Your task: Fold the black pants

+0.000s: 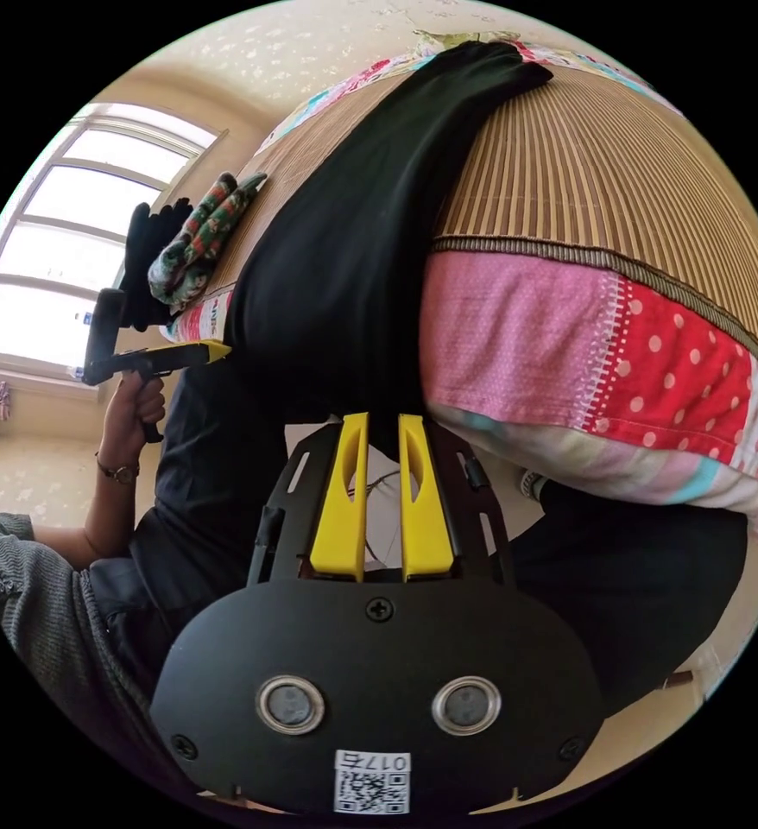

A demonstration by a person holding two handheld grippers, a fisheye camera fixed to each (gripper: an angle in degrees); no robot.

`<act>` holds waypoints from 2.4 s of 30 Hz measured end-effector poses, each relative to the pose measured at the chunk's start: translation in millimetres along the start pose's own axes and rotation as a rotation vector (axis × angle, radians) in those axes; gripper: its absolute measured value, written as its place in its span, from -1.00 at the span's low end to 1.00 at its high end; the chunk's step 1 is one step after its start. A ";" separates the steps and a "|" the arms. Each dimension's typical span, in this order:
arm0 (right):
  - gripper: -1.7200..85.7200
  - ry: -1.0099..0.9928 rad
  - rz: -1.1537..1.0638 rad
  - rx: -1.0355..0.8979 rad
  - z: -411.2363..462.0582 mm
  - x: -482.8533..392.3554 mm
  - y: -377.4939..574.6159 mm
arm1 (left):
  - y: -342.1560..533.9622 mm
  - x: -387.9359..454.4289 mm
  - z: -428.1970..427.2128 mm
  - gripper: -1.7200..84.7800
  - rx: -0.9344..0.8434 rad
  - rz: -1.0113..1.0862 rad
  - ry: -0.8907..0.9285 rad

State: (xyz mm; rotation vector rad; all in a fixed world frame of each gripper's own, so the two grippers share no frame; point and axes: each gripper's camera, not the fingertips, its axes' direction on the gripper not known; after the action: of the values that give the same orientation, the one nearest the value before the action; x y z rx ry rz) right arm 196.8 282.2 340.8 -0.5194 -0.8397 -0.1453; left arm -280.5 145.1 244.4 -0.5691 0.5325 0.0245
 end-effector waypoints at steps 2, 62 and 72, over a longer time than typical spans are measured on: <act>-0.84 0.044 -0.009 -0.016 0.0 -3.6 -1.3 | 0.5 3.5 5.9 -0.85 -0.023 0.006 -0.012; -0.91 -1.237 -0.539 0.234 -344.3 100.6 65.4 | 21.2 -102.4 -115.2 -0.87 0.250 0.609 1.237; -0.88 -1.075 0.380 0.442 -269.4 256.1 -45.8 | -105.7 -253.6 17.2 -0.86 0.460 -0.484 1.207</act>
State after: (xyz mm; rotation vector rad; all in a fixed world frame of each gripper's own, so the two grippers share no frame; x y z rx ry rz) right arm 533.8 129.7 399.6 -0.3008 -1.7360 0.7215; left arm -474.2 95.6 433.7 -0.1885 1.5012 -0.9312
